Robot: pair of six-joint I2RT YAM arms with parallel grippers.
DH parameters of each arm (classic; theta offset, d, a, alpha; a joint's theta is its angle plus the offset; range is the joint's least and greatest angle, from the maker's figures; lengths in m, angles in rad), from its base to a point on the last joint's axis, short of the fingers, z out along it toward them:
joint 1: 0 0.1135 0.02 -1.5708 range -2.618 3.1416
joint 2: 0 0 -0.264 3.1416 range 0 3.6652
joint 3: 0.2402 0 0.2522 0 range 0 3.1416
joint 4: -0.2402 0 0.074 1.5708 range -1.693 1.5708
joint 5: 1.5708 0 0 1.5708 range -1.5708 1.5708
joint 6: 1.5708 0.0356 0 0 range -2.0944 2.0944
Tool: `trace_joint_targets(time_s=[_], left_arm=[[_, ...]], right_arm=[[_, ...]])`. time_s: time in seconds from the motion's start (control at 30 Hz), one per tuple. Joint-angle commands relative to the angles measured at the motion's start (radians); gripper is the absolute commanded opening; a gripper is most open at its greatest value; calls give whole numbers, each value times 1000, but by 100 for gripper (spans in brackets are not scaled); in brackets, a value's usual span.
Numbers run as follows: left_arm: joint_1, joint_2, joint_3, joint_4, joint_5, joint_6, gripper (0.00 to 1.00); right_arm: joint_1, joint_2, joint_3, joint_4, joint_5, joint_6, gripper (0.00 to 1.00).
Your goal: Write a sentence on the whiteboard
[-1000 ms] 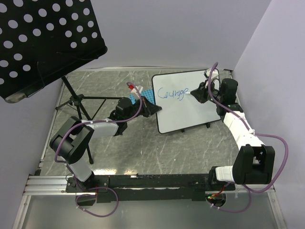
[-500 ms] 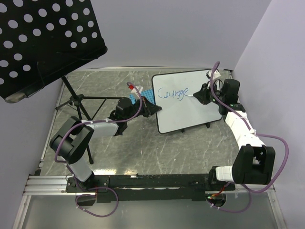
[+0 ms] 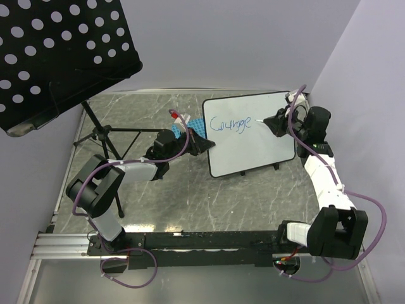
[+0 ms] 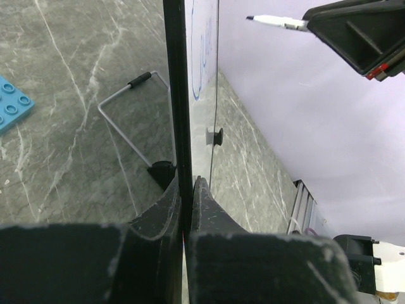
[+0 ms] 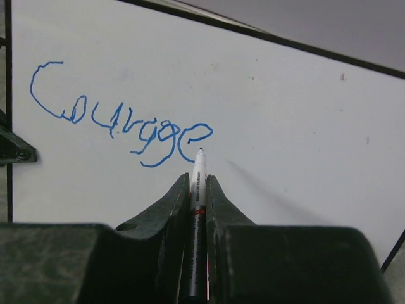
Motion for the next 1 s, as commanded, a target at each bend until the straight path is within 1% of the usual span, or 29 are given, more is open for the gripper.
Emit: trace_joint_targets(time_s=[0.0, 0.33, 0.97], left_arm=[[-4, -4, 12, 29, 27, 97, 1], [-6, -7, 3, 43, 29, 97, 1], [-6, -14, 4, 43, 29, 97, 1]], right_arm=[[-20, -15, -18, 78, -45, 12, 0], [-56, -16, -73, 167, -53, 26, 0], [-77, -8, -87, 192, -73, 23, 0]])
